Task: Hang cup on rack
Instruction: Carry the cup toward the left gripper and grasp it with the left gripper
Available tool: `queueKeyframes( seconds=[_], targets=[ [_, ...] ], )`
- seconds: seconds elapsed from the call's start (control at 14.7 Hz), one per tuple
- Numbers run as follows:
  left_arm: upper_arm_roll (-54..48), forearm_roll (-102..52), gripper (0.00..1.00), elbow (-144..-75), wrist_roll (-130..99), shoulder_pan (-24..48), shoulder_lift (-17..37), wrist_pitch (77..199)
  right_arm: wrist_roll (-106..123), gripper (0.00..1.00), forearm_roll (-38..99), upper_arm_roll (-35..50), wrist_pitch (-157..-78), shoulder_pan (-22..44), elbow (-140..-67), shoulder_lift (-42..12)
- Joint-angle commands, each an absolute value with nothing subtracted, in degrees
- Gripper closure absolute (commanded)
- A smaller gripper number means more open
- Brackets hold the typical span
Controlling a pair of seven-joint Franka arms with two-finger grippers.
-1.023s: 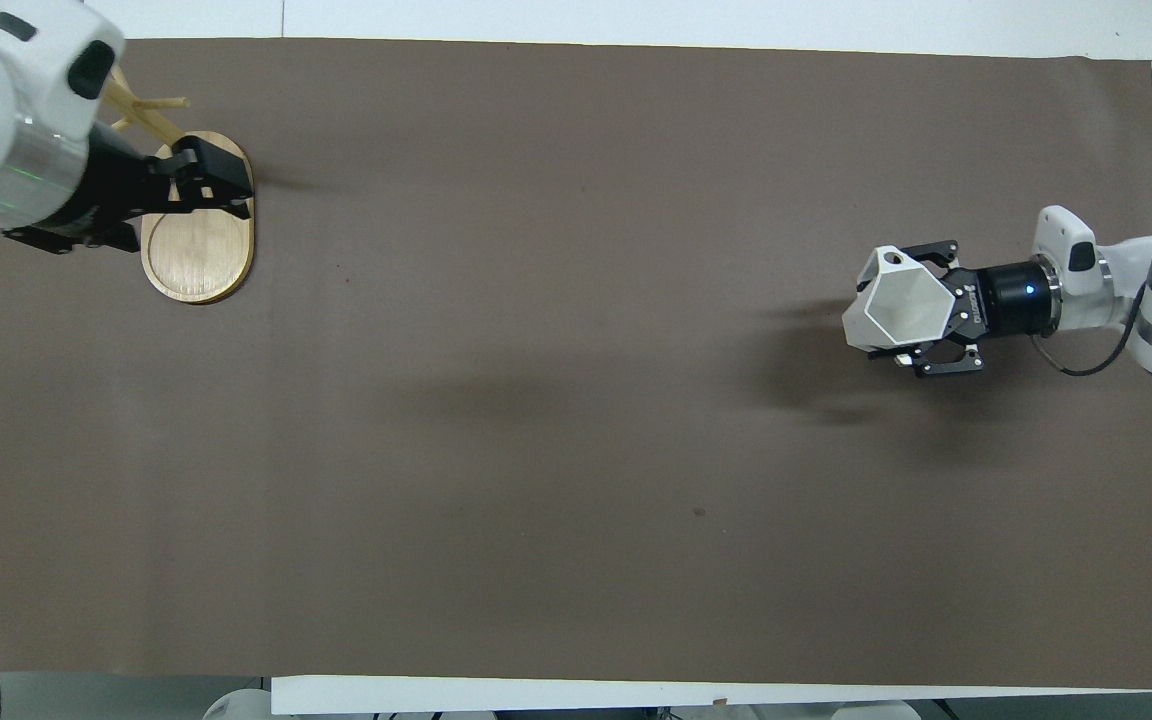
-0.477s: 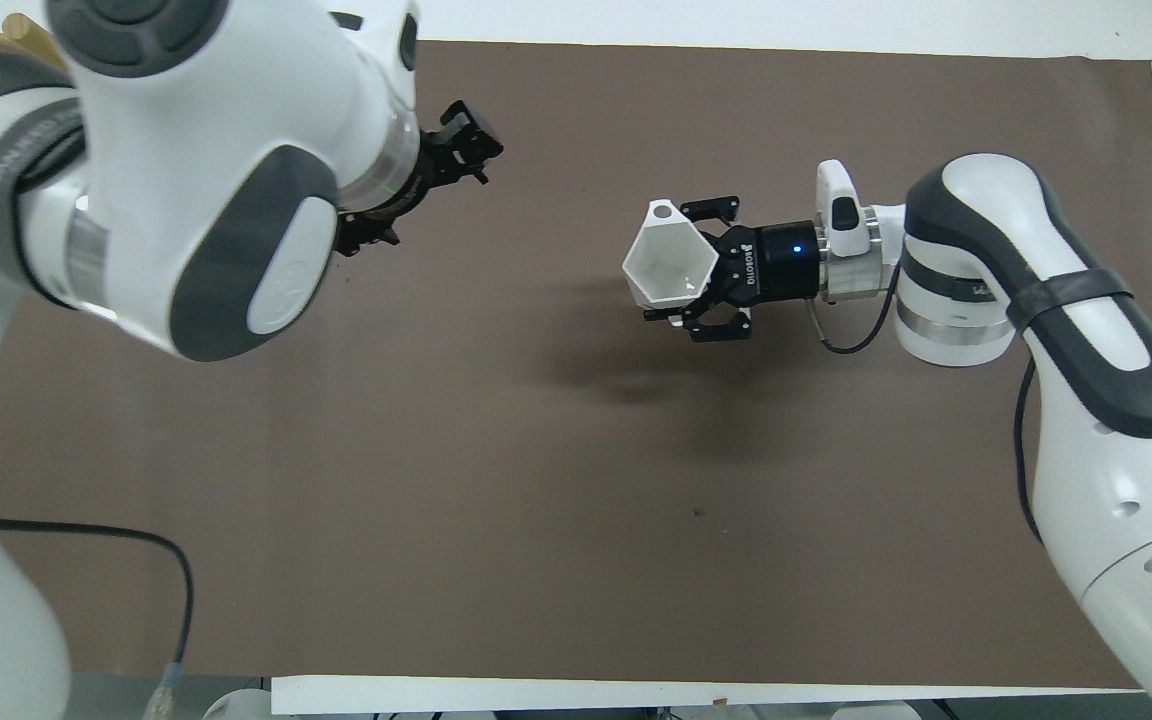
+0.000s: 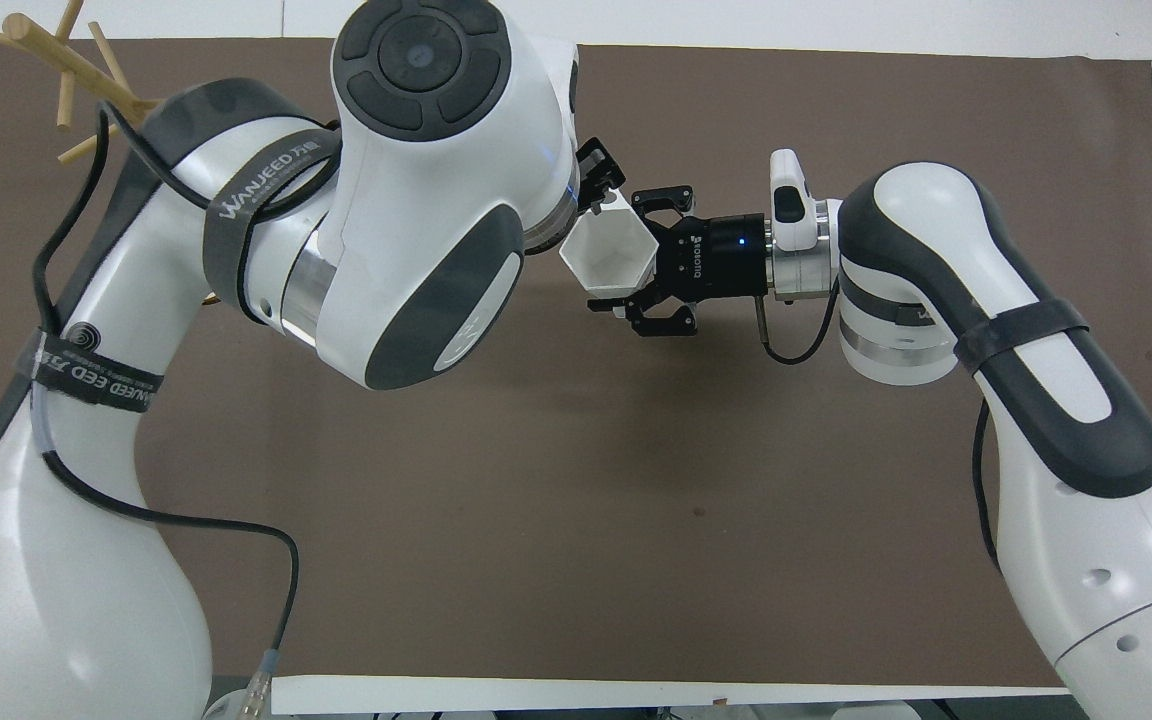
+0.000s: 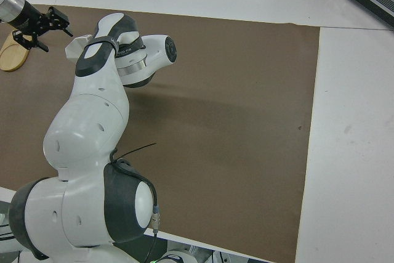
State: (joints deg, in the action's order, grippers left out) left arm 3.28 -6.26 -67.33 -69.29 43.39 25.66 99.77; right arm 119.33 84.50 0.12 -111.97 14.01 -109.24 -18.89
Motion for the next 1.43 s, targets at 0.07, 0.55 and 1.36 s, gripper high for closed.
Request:
queueKeyframes(
  seconds=[0.07, 0.55, 1.36],
  targets=[
    [4.04, -8.09, 0.10, -69.70, -70.14, 45.09, 24.70, 99.05, 118.74, 0.78, 85.61, -0.09, -112.59, 13.97, -110.04, -18.28],
    [3.96, -9.93, 0.31, -74.08, -68.91, 45.09, 22.95, 103.26, 118.65, 0.78, 85.61, 0.00, -113.99, 14.06, -110.04, -18.28],
    [4.13, -9.32, 1.00, -78.75, -64.25, 45.35, 21.18, 108.20, 118.83, 0.51, 85.61, 0.00, -113.91, 13.98, -109.95, -18.37]
  ],
)
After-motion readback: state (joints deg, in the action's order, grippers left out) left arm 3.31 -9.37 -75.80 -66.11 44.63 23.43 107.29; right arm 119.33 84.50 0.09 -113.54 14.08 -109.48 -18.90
